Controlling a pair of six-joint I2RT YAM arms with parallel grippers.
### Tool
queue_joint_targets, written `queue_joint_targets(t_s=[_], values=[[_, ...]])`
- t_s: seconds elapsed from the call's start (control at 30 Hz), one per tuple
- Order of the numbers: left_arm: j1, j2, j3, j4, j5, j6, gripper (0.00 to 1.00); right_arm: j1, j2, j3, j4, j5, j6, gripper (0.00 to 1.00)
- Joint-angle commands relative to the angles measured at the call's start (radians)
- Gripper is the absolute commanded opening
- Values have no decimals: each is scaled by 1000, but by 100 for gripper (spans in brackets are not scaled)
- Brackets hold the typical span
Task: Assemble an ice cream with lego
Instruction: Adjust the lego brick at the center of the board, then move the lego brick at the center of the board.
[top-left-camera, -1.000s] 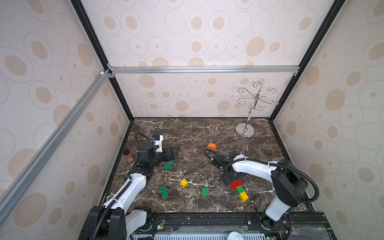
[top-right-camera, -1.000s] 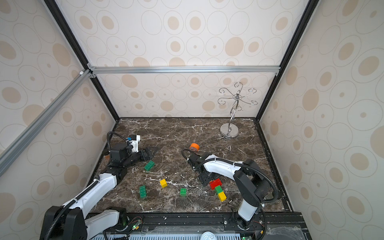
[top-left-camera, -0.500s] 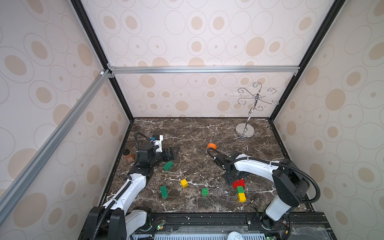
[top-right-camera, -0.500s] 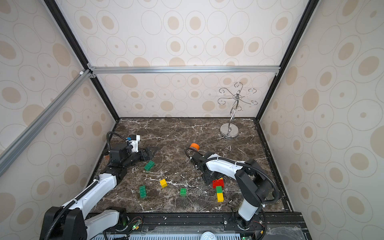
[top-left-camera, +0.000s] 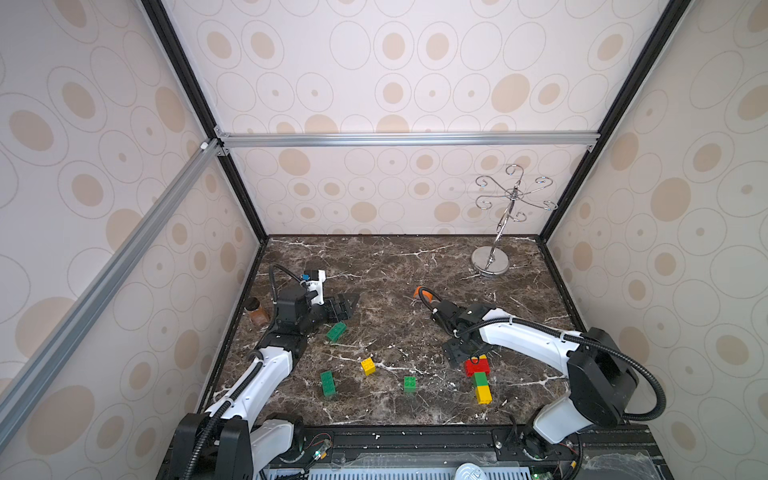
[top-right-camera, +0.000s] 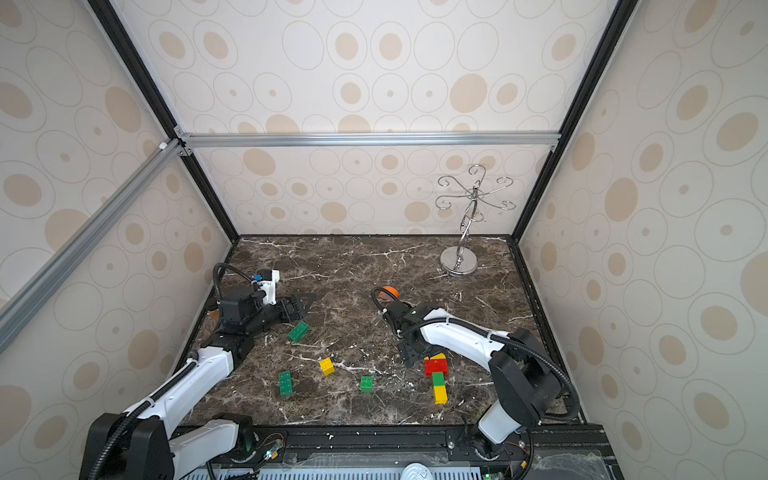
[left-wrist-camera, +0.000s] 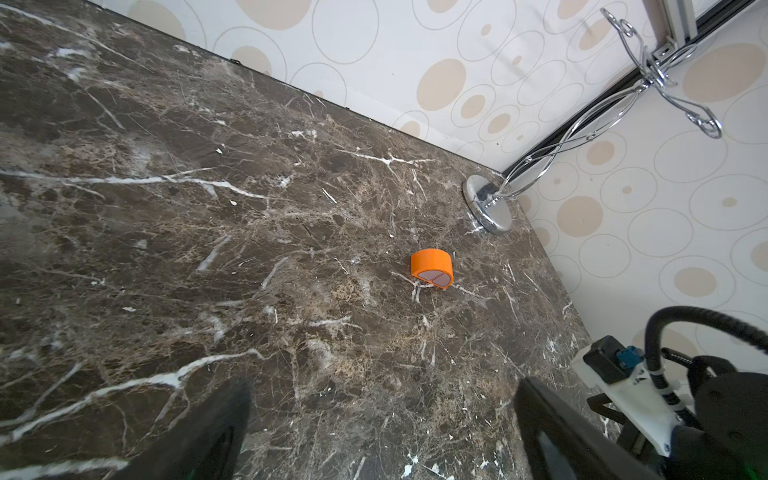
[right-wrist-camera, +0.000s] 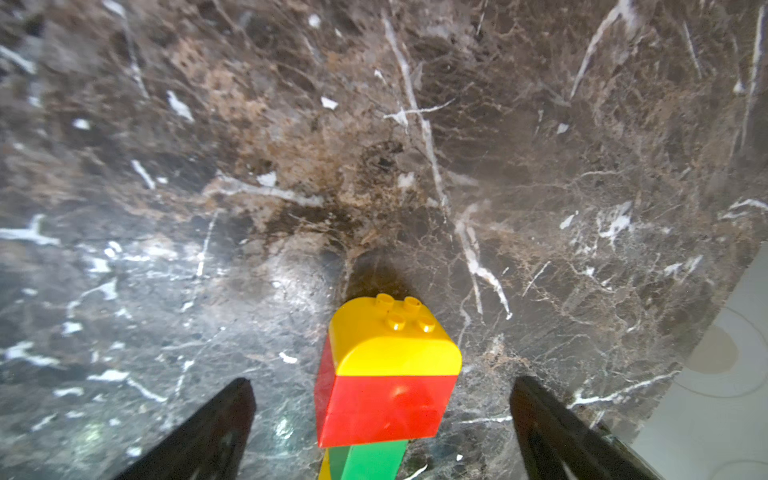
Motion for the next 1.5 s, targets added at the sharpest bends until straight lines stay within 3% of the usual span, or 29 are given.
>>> queue_joint_targets(t_s=[0.0, 0.2, 0.37, 0.63, 0.83, 1.1, 1.47], values=[[6, -13, 10, -28, -26, 25, 100, 1, -44, 0, 25, -55, 4, 98], [-16, -35, 7, -130, -93, 50, 100, 1, -124, -18, 98, -154, 18, 99], [-22, -73, -16, -182, -124, 57, 100, 24, -189, -81, 247, -301, 141, 97], [-22, -84, -26, -184, -109, 54, 100, 223, -126, -91, 361, -272, 435, 81], [-22, -89, -27, -182, -98, 59, 100, 314, 19, -16, 330, -249, 528, 78], [-23, -102, -29, -189, -90, 59, 100, 336, 117, 39, 353, -297, 525, 67], [-23, -114, -30, -197, -102, 63, 100, 369, 169, 83, 235, -342, 530, 58]])
